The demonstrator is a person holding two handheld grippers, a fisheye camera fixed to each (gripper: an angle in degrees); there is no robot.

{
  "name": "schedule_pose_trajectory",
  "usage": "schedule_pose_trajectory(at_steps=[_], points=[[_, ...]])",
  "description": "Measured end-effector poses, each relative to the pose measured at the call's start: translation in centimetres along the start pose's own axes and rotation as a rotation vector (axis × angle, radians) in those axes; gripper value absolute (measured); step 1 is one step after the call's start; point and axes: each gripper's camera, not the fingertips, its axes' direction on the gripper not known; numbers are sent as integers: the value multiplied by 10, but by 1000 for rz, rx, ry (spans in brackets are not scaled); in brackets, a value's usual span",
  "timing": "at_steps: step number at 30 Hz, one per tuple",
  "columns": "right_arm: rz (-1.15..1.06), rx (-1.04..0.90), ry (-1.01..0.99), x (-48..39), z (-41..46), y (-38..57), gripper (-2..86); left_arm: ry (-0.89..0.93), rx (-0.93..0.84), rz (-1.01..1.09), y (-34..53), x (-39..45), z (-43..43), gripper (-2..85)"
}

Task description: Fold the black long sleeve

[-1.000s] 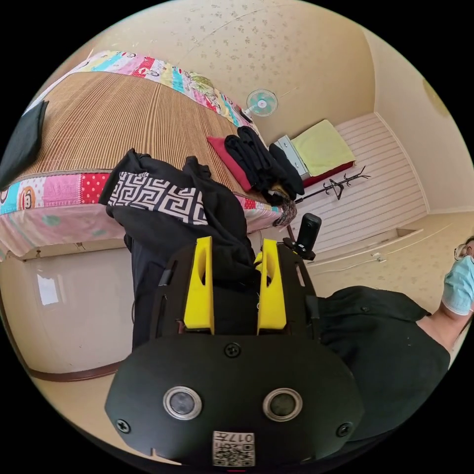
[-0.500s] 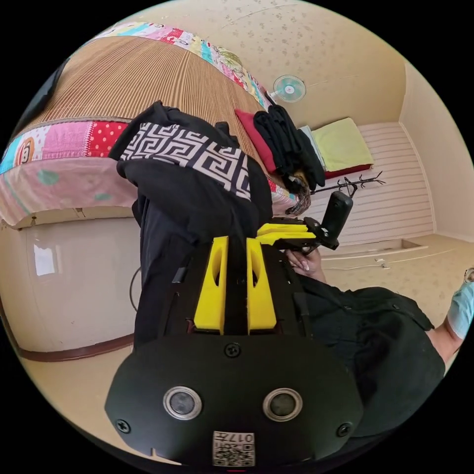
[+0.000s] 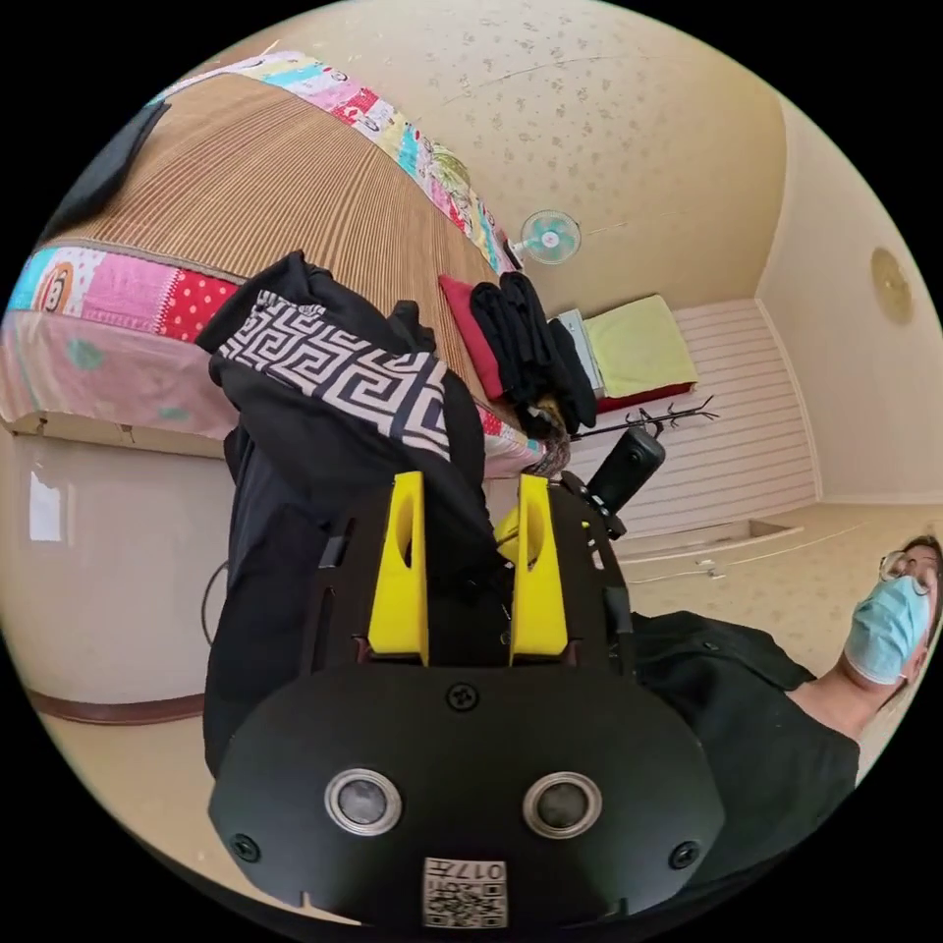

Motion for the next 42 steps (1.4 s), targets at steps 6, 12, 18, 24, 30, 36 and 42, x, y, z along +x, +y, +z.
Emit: schedule_pose_trajectory(at_steps=[6, 12, 18, 24, 30, 36, 42], points=[[-104, 20, -115, -32, -18, 5, 5, 375, 45, 131, 24, -15, -30, 3], [-161, 213, -24, -74, -99, 29, 4, 787, 303, 681, 32, 39, -154, -8], [-163, 380, 1, -97, -166, 54, 5, 1515, 379, 1143, -12, 96, -227, -9], [-99, 458, 56, -96, -200, 71, 7, 964, 114, 978, -86, 188, -202, -9], [-87, 482, 147, -110, -228, 75, 22, 1248, -183, 1378, -32, 319, -181, -9], [-106, 540, 226, -125, -264, 73, 43, 1182, -138, 1595, 24, 361, -211, -9], [-126, 498, 106, -115, -247, 45, 102, 982, -233, 1590, 31, 382, -175, -9]])
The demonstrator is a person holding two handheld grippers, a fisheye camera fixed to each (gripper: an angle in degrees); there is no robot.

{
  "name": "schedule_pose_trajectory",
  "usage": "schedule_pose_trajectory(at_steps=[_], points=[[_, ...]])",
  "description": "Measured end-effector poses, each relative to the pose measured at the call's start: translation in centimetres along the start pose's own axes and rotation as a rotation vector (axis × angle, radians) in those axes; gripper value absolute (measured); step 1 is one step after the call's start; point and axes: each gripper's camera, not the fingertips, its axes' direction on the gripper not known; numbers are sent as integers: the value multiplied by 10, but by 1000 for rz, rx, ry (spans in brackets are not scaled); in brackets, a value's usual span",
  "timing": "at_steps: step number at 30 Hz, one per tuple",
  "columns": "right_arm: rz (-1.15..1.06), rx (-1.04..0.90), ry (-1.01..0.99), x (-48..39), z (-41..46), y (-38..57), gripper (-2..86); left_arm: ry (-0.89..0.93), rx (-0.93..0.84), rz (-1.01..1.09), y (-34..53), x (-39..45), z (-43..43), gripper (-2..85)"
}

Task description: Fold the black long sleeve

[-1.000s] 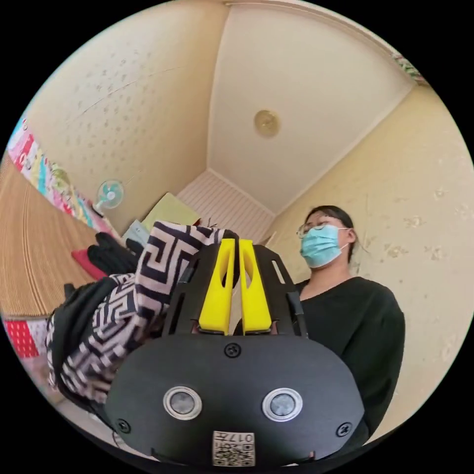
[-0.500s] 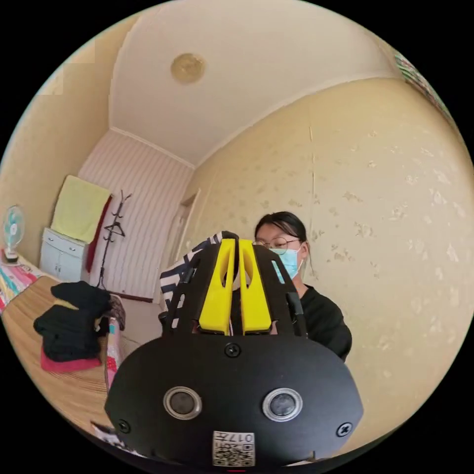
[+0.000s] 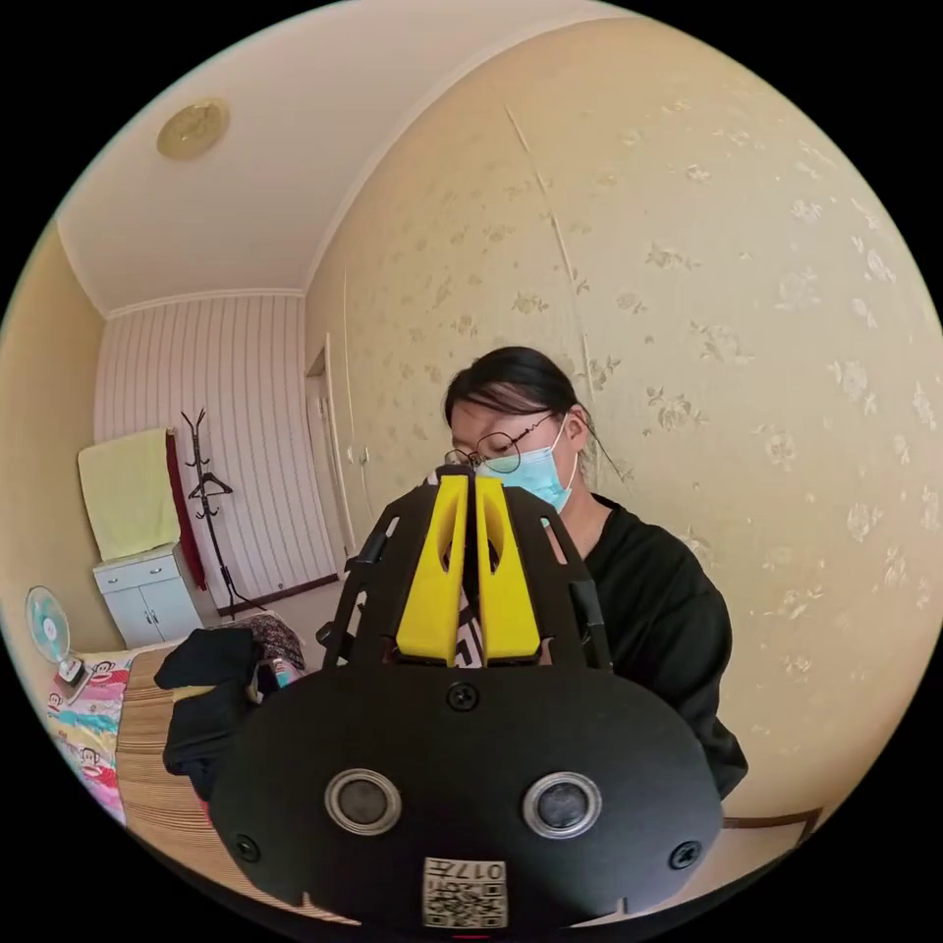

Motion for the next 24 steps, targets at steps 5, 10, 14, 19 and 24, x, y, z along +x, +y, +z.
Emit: schedule_pose_trajectory(at_steps=[5, 10, 14, 19, 24], points=[[163, -55, -77, 55, 57, -1, 142, 94, 23, -192, 16, -64, 11, -9], [382, -244, -688, 117, 179, 17, 139, 166, 91, -278, 45, -115, 15, -9], [325, -219, -749, 105, 208, 11, 44, 207, 132, -277, 56, -125, 3, -9], [214, 16, -328, 93, 104, -37, 29, 23, 93, -244, 41, -96, -33, -9], [-167, 284, 81, -34, -19, -84, 24, -228, 87, -221, 31, -52, -83, -9]])
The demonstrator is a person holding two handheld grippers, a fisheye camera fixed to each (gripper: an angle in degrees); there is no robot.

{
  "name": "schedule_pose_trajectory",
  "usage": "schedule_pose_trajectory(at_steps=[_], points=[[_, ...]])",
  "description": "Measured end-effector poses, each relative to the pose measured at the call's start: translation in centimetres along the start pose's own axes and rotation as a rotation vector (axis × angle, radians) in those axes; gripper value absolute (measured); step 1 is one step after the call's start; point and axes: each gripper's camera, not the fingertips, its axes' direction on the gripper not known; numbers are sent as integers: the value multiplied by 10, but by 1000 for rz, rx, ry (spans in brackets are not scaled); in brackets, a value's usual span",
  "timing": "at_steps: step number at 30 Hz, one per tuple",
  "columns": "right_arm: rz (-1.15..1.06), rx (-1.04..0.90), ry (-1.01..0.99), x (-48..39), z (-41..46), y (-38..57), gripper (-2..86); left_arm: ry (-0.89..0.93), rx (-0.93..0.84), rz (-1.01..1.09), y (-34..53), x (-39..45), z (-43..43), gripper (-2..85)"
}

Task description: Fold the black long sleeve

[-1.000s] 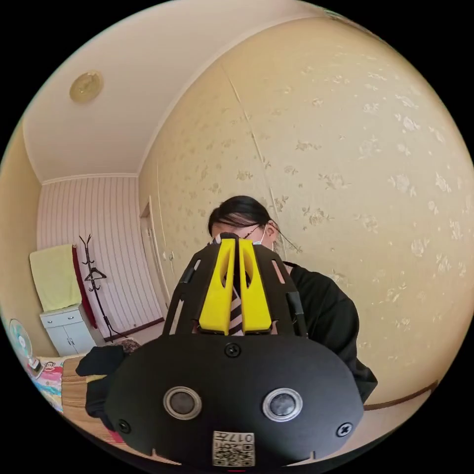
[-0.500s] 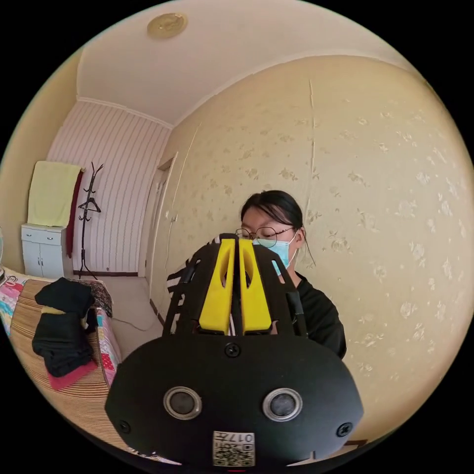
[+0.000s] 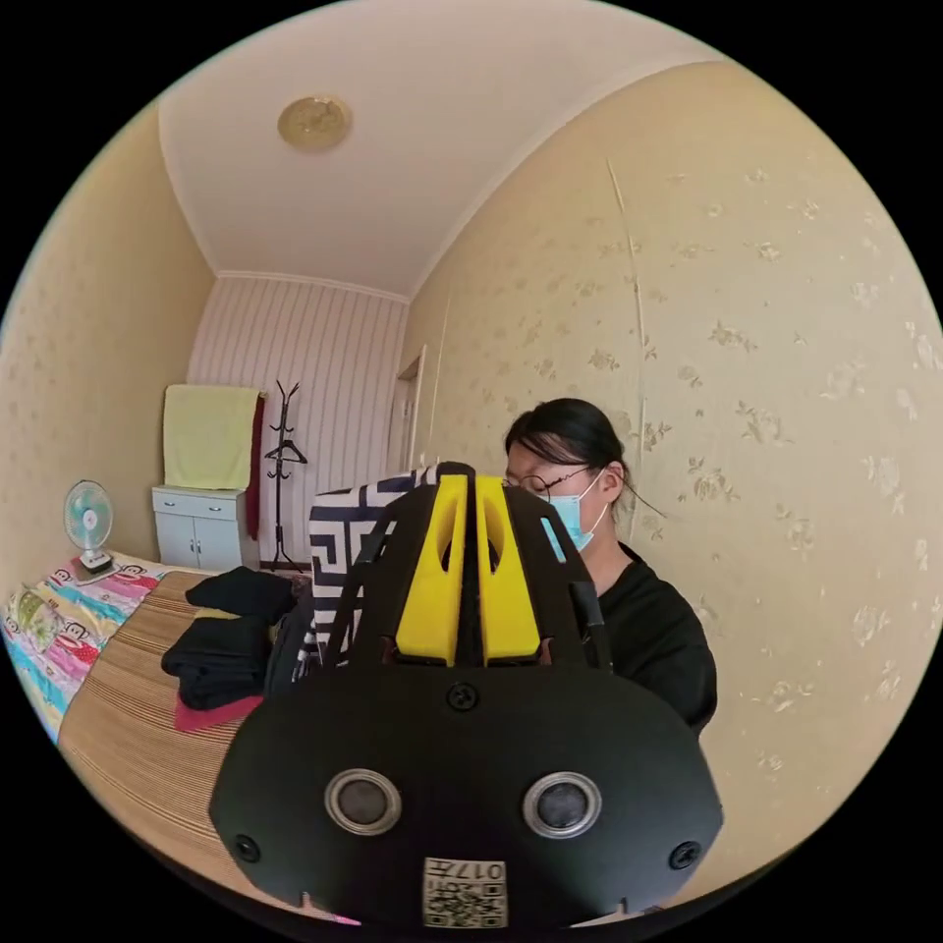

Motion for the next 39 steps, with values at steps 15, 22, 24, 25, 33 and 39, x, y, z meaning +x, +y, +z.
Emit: schedule_pose_trajectory(at_steps=[15, 22, 24, 25, 33, 39], points=[[-407, -162, 297, -190, 51, -8, 19, -695, 14, 21, 45, 56, -36, -9], [40, -886, 99, -61, 148, 126, 18, -451, -126, -323, 192, -23, -26, -9], [158, -1000, 10, -35, 167, 183, 18, -336, -110, -332, 233, -23, -21, -9], [185, -1005, -18, -31, 169, 191, 19, -278, -80, -311, 253, -17, -17, -9], [251, -851, -114, 9, 216, 207, 77, -57, 111, -39, 281, 27, -3, -9], [346, -858, -405, 49, 296, 243, 101, 94, 14, -34, 248, 11, 32, -8]])
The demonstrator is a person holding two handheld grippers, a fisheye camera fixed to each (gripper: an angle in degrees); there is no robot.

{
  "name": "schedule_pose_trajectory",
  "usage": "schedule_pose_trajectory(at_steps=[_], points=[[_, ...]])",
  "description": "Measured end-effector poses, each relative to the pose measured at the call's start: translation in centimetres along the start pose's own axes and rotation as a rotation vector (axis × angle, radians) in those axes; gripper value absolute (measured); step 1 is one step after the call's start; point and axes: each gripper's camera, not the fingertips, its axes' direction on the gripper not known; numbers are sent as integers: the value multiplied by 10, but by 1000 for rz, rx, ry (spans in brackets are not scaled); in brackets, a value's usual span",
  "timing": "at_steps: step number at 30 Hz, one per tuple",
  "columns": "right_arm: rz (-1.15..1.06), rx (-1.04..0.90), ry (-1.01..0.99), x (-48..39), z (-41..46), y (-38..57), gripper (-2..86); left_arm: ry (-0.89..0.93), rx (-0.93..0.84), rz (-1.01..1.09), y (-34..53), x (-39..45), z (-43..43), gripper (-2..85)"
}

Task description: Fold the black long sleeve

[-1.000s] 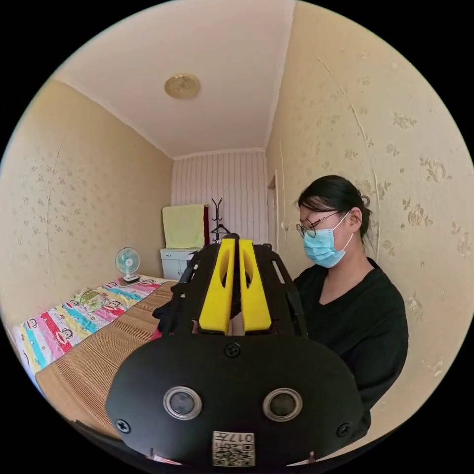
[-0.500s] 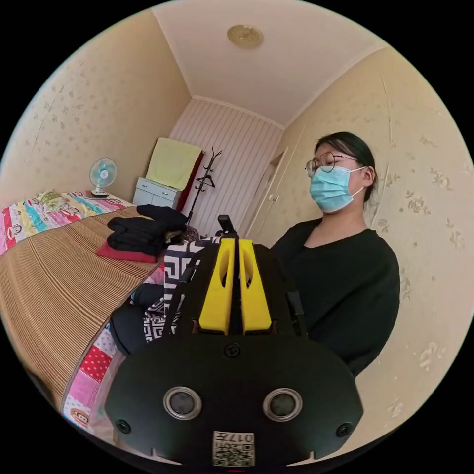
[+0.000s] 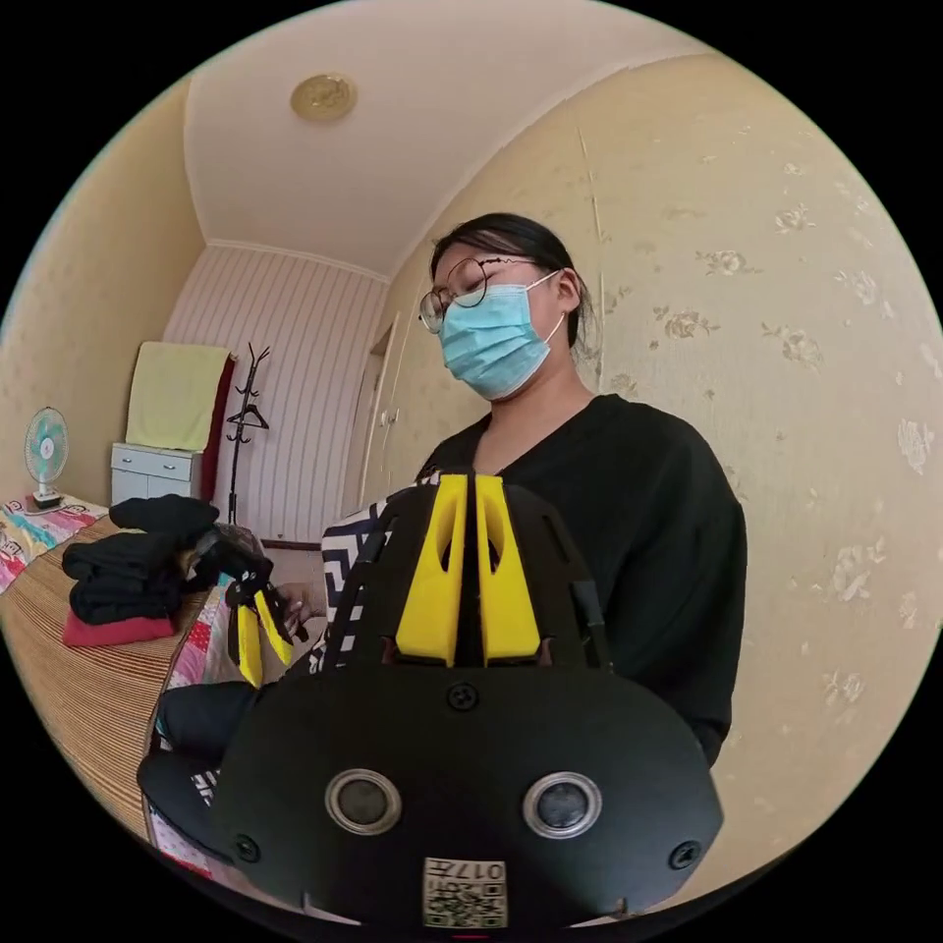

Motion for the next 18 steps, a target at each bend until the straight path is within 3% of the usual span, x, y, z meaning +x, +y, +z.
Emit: schedule_pose_trajectory(at_steps=[1, 3, 6, 8, 13, 18], points=[[0, -11, -68, 10, 6, -2, 99, 26, -21, -3, -5, -2, 9, -8], [6, -149, -406, 39, 40, -4, 78, 50, -53, 7, -11, -1, 18, -8], [9, -326, -632, 32, 69, 3, 40, 33, -91, 41, -15, 12, 21, -8], [-13, -285, -522, 14, 50, 2, 31, 7, -112, 52, -14, 23, 18, -8], [-235, 66, -257, -74, -70, 31, 24, -42, -93, 53, -3, 35, 7, -8], [-480, -206, -145, -169, -49, 44, 53, 76, 26, 110, 11, 34, 0, -8]])
